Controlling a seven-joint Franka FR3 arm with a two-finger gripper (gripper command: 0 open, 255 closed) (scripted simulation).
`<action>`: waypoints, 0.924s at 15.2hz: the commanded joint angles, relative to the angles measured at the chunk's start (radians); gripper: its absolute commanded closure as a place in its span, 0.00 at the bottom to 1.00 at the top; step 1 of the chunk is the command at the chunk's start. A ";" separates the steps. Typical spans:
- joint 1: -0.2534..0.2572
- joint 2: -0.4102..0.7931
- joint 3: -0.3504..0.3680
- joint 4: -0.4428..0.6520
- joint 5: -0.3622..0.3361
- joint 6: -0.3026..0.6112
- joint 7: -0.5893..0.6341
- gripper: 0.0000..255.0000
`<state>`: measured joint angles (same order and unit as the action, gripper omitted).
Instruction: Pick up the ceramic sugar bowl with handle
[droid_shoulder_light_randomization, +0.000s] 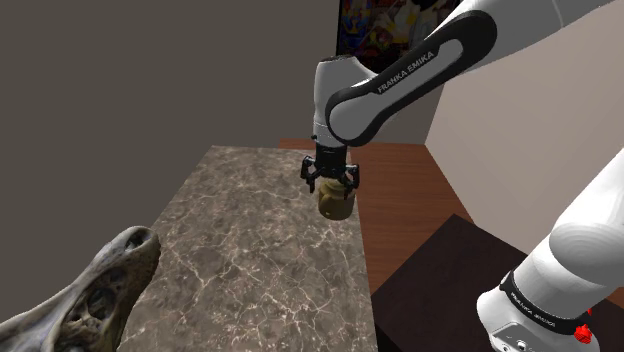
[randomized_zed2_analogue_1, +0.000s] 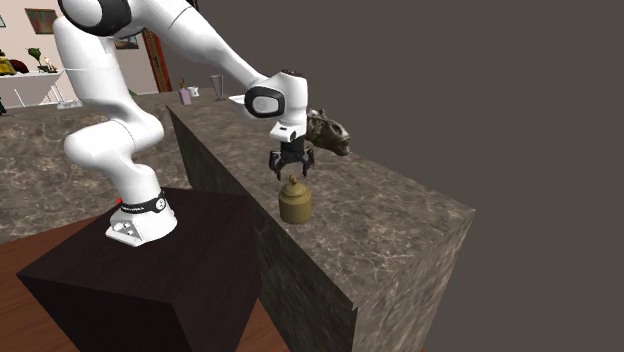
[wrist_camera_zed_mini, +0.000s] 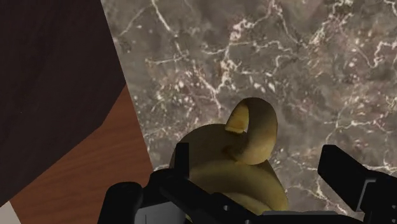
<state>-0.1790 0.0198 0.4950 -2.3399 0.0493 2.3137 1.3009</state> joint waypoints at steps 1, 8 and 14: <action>0.001 0.026 0.000 -0.007 -0.015 0.030 0.014 0.00; 0.004 0.066 -0.003 -0.019 -0.041 0.078 0.032 1.00; 0.004 0.066 -0.003 -0.020 -0.041 0.079 0.033 1.00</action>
<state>-0.1748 0.0846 0.4923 -2.3592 0.0082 2.3913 1.3337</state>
